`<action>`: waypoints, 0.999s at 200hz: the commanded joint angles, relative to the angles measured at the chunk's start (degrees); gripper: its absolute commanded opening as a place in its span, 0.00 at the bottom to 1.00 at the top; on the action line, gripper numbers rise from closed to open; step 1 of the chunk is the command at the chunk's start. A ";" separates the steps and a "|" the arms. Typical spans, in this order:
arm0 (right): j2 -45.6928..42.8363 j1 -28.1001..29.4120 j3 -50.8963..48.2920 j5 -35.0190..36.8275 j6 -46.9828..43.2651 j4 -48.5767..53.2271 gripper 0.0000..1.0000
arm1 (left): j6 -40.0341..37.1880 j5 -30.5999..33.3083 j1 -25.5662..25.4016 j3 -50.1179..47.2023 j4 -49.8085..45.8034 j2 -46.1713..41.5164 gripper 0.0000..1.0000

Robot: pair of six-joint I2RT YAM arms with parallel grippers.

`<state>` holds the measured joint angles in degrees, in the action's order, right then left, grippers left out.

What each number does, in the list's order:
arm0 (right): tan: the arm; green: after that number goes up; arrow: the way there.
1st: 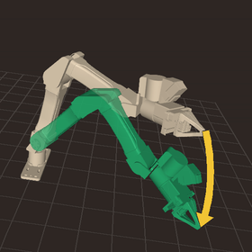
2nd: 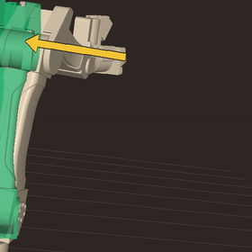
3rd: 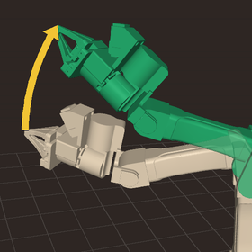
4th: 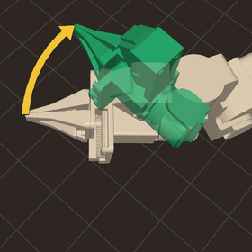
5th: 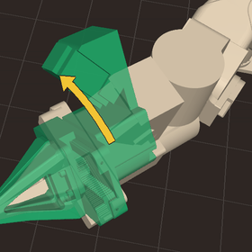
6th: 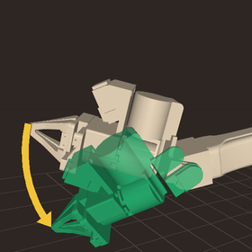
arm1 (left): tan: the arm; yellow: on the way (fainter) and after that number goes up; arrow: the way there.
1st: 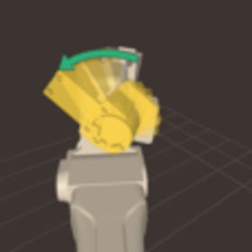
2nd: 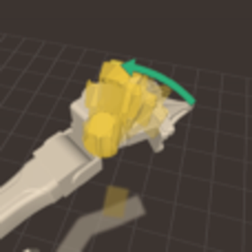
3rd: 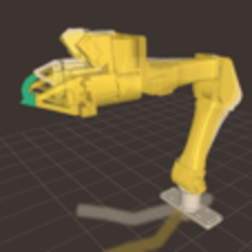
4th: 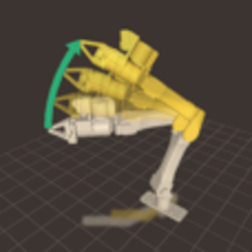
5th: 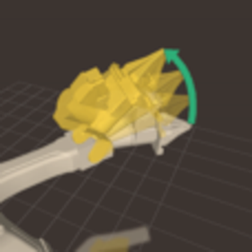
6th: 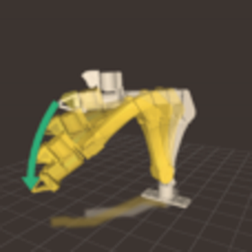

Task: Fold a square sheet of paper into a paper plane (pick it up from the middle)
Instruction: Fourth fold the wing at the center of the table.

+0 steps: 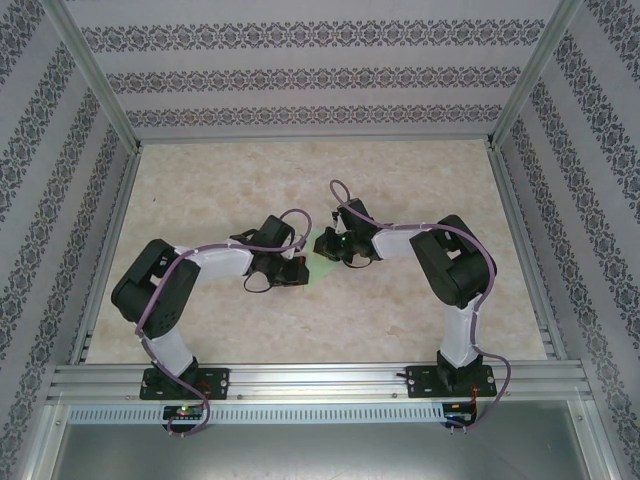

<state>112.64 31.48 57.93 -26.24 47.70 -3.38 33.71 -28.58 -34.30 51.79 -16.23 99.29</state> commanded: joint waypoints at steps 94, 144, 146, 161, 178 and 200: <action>3.20 0.22 -3.09 3.45 1.46 -0.42 0.11 | 7.75 -4.89 0.57 4.86 10.42 10.20 0.12; 4.03 0.68 -3.28 3.82 1.97 -1.16 0.11 | 6.75 -0.90 0.64 0.16 5.92 8.82 0.11; 4.02 0.64 -3.31 3.89 1.96 -1.12 0.11 | 6.59 -0.81 0.64 0.11 5.50 8.73 0.10; 4.17 0.68 -3.06 4.22 1.39 -0.50 0.11 | 6.74 -1.49 0.63 -2.71 5.33 7.40 0.10; 4.51 0.59 -2.89 4.52 1.24 -0.14 0.11 | 7.32 -3.14 0.61 -6.05 7.36 5.24 0.10; 5.07 0.53 -2.74 4.63 0.99 -0.14 0.11 | 7.04 -7.15 0.63 -8.20 8.79 3.92 0.11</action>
<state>113.19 31.92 56.84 -26.70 49.67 -7.77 40.66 -32.42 -33.76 47.90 -1.85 103.48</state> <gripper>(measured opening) 0.106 0.107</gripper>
